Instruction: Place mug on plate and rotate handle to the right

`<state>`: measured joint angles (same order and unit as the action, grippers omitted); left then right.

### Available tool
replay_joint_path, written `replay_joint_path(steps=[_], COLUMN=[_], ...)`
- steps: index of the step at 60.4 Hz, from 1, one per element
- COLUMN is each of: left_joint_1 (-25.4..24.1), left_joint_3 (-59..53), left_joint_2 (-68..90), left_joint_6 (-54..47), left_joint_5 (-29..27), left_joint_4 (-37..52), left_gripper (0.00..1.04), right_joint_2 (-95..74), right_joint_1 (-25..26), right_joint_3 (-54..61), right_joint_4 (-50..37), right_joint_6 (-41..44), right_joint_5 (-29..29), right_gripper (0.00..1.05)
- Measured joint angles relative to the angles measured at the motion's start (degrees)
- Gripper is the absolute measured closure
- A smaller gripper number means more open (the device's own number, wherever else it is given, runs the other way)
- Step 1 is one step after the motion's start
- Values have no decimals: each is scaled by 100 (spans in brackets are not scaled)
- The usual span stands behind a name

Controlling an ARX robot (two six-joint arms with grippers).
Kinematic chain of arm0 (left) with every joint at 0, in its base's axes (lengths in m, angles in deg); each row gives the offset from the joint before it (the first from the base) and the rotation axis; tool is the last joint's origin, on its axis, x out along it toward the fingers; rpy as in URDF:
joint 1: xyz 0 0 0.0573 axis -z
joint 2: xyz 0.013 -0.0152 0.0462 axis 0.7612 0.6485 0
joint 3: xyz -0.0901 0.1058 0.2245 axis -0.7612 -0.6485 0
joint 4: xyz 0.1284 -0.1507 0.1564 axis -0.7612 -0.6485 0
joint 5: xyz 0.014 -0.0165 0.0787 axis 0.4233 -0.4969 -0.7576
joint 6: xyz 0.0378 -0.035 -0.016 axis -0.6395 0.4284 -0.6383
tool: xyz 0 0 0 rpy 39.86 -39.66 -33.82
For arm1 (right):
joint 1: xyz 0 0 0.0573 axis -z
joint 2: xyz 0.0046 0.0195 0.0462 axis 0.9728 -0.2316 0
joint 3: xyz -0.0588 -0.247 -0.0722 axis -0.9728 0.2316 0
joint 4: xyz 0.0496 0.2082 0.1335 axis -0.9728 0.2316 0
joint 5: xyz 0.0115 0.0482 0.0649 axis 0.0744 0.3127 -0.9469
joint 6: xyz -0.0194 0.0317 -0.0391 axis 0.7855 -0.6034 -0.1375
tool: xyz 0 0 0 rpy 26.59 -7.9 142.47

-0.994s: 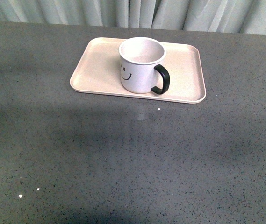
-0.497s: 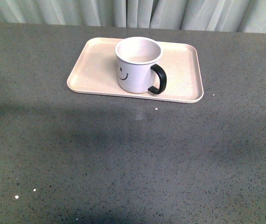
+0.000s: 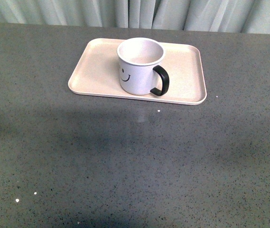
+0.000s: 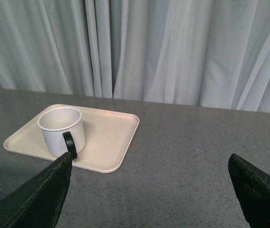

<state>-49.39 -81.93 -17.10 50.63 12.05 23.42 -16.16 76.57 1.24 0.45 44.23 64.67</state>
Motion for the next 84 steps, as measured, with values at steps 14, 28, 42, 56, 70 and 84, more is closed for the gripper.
replay_joint_path(steps=[14, 28, 42, 56, 70, 84], left_joint_1=[0, 0, 0, 0, 0, -2], left_joint_3=[-9, -11, -11, -11, -9, -9], left_joint_2=[-951, -1812, -2365, -2802, -3635, -4015], left_joint_6=[-2, -2, -2, -2, -2, -9], left_joint_5=[2, 0, 2, 2, 2, 0], left_joint_4=[-857, -1666, -2205, -2640, -3668, -3965], left_gripper=[103, 103, 103, 103, 103, 103], right_joint_2=[0, 0, 0, 0, 0, -2], right_joint_1=[0, 0, 0, 0, 0, 0], right_joint_3=[0, 0, 0, 0, 0, 0], right_joint_4=[0, 0, 0, 0, 0, 0], right_joint_6=[0, 0, 0, 0, 0, 0], right_joint_5=[0, 0, 0, 0, 0, 0], right_gripper=[9, 9, 9, 9, 9, 9])
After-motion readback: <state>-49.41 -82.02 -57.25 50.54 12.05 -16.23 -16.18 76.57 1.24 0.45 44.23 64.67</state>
